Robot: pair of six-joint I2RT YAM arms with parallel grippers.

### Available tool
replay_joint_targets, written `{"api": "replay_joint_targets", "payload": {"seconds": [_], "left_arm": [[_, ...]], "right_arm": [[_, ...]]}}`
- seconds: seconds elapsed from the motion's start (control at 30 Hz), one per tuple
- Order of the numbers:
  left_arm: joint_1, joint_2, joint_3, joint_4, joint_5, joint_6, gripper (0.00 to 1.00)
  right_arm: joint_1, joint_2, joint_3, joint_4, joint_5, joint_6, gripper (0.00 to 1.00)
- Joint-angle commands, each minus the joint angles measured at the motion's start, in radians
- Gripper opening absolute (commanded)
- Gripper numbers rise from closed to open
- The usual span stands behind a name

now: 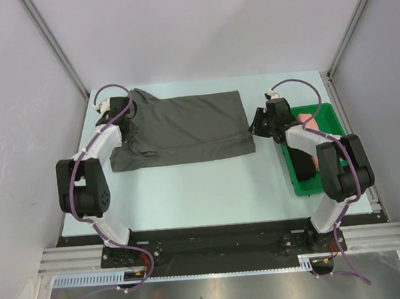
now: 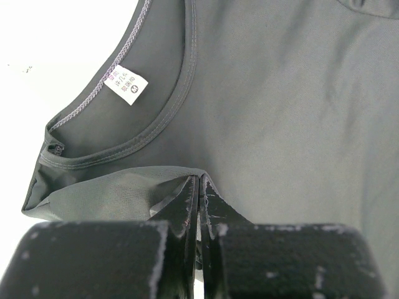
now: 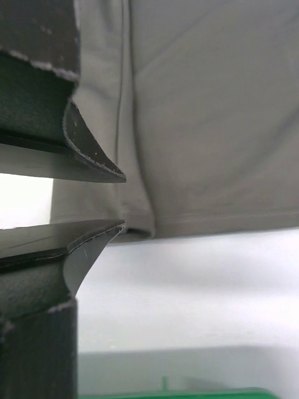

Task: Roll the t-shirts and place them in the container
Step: Fold the T-shirt at the center of the board.

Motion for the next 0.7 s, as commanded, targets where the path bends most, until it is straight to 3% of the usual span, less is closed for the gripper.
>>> {"api": "replay_joint_targets", "payload": {"seconds": [0.0,0.67], "left_arm": [[0.004,0.001,0.046,0.007,0.011,0.011,0.02],[0.004,0.001,0.041,0.007,0.01,0.011,0.02]], "right_arm": [[0.003,0.006,-0.031,0.026,0.014,-0.006,0.34],[0.013,0.104,-0.048,0.127,-0.024,0.032,0.34]]}}
